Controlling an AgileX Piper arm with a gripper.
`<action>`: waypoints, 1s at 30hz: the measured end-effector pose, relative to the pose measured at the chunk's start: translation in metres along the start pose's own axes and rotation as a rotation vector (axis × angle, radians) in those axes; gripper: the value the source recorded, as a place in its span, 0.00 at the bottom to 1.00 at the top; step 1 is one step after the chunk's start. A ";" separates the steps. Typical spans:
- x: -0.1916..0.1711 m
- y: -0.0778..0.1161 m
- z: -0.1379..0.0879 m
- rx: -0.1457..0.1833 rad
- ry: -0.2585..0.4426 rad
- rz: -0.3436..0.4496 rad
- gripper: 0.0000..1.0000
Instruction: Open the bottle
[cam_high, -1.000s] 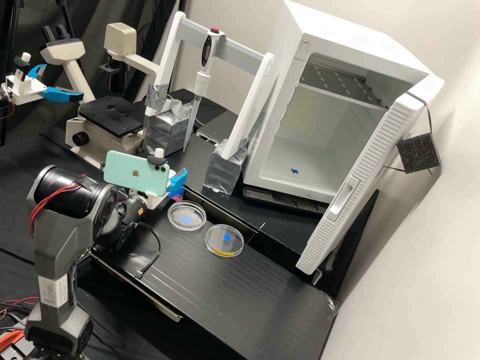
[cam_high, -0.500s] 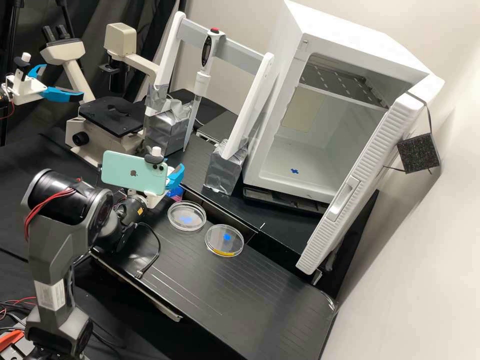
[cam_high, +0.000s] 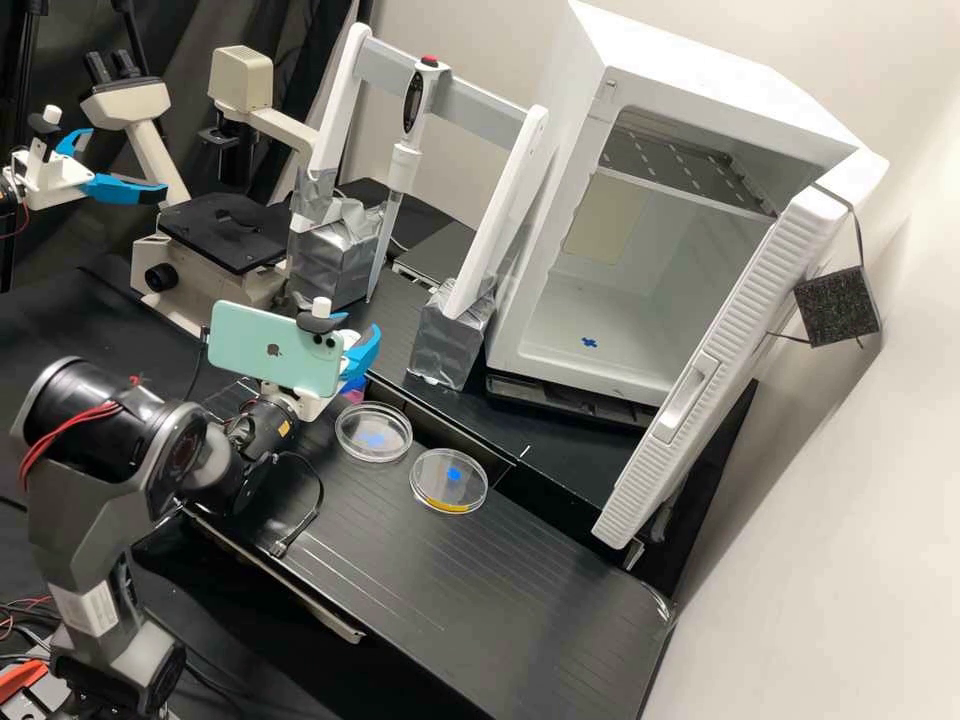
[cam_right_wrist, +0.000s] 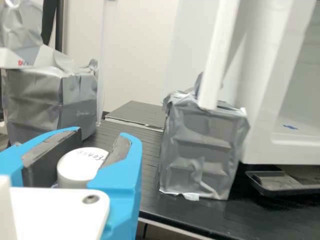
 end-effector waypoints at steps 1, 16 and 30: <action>-0.004 0.001 0.001 0.009 0.002 -0.002 0.00; -0.058 -0.013 0.001 0.063 0.089 -0.050 0.00; -0.056 -0.034 0.002 0.050 0.065 -0.145 0.00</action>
